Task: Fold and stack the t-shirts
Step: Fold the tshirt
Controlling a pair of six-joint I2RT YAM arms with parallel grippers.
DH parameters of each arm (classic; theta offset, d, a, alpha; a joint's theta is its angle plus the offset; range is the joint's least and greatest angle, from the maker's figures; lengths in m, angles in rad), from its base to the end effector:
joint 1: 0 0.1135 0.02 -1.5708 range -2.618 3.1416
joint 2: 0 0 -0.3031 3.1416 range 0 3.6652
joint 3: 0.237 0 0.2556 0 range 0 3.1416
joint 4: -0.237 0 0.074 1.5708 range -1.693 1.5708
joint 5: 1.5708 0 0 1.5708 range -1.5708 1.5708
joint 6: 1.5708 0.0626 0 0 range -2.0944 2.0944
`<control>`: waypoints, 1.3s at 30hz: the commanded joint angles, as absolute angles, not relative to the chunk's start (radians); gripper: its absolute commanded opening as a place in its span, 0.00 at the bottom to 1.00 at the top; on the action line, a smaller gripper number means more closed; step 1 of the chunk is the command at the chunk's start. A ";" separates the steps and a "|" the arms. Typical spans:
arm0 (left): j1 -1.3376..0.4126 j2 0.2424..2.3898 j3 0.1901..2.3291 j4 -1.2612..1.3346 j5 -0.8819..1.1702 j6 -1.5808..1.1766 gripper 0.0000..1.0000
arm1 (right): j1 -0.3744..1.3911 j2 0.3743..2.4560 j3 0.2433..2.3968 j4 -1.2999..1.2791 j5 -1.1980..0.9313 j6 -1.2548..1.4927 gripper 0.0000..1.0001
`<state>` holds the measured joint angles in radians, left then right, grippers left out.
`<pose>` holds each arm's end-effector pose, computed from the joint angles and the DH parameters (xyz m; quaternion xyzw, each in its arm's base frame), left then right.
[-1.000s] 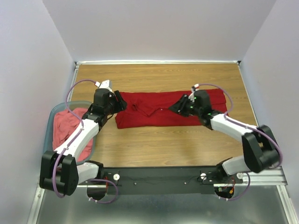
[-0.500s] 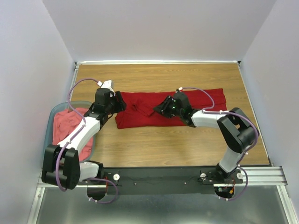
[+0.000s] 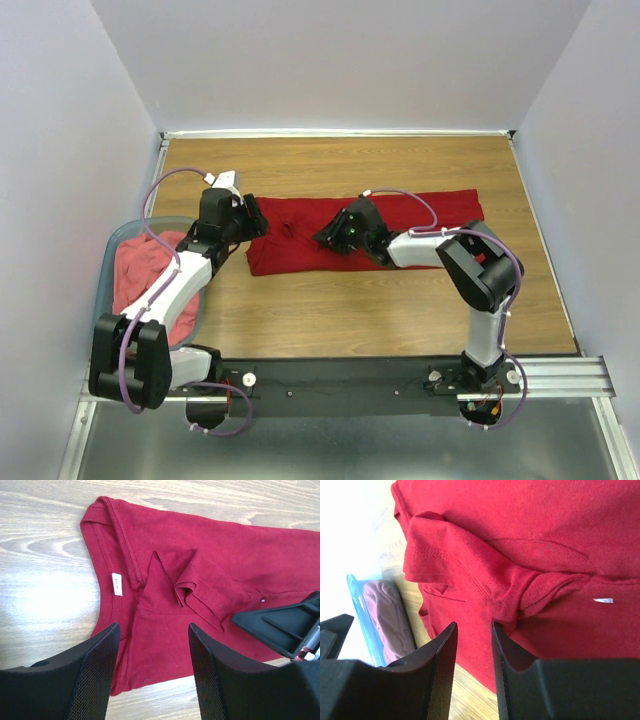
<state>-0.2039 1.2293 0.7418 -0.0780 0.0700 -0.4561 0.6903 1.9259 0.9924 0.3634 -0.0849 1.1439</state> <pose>0.2746 -0.0613 0.2626 -0.0934 0.8709 -0.1850 0.4455 0.3330 0.2819 0.1601 0.1773 0.8588 0.4031 0.2619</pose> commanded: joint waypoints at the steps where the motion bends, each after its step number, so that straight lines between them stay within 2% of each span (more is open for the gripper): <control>1: -0.196 1.207 0.727 -0.075 0.115 -0.448 0.65 | 0.704 1.954 1.025 0.304 -0.023 1.172 0.39; 11: -0.195 1.204 0.724 -0.074 0.120 -0.446 0.65 | 0.707 1.818 0.925 0.238 0.107 1.186 0.39; 30: -0.195 1.218 0.715 -0.074 0.132 -0.448 0.65 | 0.729 1.924 1.026 0.236 0.048 1.181 0.39; 39: -0.195 1.233 0.716 -0.077 0.130 -0.448 0.65 | 0.732 1.924 1.009 0.218 0.024 1.190 0.35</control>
